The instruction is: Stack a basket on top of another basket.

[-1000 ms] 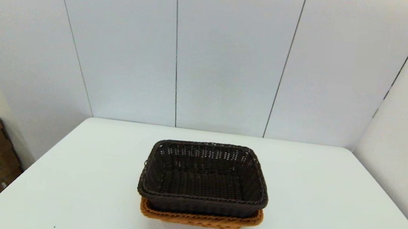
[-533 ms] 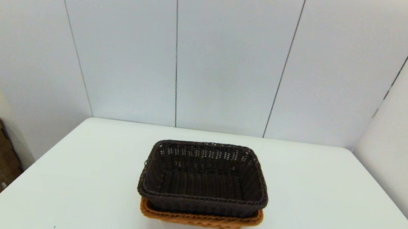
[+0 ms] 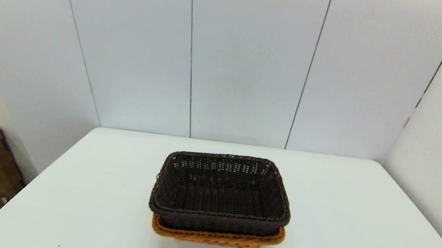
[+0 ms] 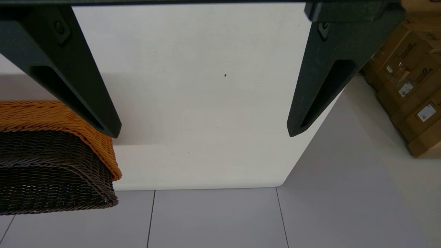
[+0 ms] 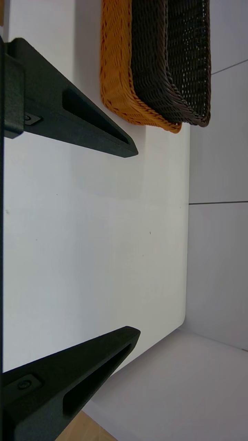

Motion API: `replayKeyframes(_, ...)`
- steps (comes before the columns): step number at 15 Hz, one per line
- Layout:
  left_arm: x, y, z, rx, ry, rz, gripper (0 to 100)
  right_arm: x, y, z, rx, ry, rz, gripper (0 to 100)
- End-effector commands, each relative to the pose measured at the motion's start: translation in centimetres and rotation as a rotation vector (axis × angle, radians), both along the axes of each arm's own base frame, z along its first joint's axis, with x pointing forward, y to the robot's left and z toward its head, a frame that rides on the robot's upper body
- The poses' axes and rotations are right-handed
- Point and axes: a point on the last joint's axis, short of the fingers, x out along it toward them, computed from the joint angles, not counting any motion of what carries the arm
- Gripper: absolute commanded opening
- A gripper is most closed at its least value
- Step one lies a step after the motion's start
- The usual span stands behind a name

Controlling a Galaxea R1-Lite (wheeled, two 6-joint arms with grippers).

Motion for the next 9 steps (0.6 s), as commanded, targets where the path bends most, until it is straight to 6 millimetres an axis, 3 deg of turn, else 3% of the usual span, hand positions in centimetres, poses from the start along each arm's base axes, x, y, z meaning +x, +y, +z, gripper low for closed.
replayKeyframes(1, 0.01, 0.00, -0.04, 0.000, 0.001, 0.001, 100, 0.01, 0.00, 0.00, 0.000, 0.002, 0.000, 100)
replayKeyframes(9, 0.01, 0.00, -0.04, 0.000, 0.001, 0.001, 100, 0.01, 0.00, 0.00, 0.000, 0.002, 0.000, 100)
